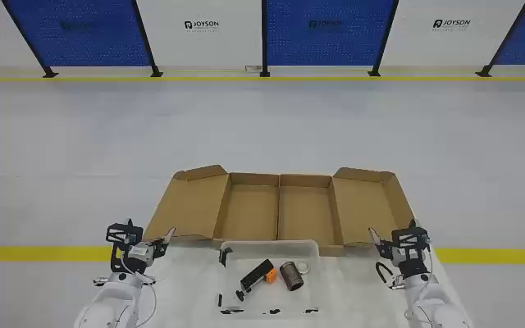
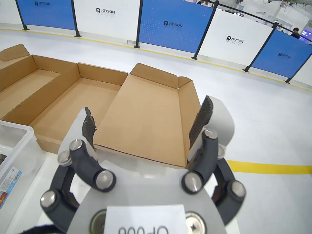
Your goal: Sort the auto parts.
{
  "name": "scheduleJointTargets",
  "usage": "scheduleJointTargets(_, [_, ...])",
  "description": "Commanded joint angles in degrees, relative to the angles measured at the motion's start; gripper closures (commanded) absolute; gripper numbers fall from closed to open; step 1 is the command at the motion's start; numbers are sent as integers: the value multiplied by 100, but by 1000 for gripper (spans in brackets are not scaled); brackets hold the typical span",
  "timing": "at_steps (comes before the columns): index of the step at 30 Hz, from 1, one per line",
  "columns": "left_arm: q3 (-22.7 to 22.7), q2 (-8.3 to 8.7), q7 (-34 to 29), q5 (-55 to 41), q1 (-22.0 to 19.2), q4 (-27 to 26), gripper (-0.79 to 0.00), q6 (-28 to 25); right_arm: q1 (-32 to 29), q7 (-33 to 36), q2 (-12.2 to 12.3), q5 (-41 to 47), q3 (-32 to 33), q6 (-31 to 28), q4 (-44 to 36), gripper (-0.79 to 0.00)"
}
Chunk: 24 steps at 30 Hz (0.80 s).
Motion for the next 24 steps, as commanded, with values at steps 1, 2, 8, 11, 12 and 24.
scheduleJointTargets(1, [0,0,0,0,0,0,-785,0,0,0,0,0,0,0,0,-784])
scheduleJointTargets(2, [0,0,0,0,0,0,-785,0,0,0,0,0,0,0,0,-784])
scheduleJointTargets(8, [0,0,0,0,0,0,-785,0,140,313,39,326,168,-814,-264,-785])
scheduleJointTargets(11, [0,0,0,0,0,0,-785,0,300,784,58,351,145,-1125,-636,-785])
scheduleJointTargets(12, [0,0,0,0,0,0,-785,0,397,1006,60,316,73,-1170,-743,-785])
scheduleJointTargets(24, [0,0,0,0,0,0,-785,0,1982,2836,-56,-441,-1536,-1250,-158,-785])
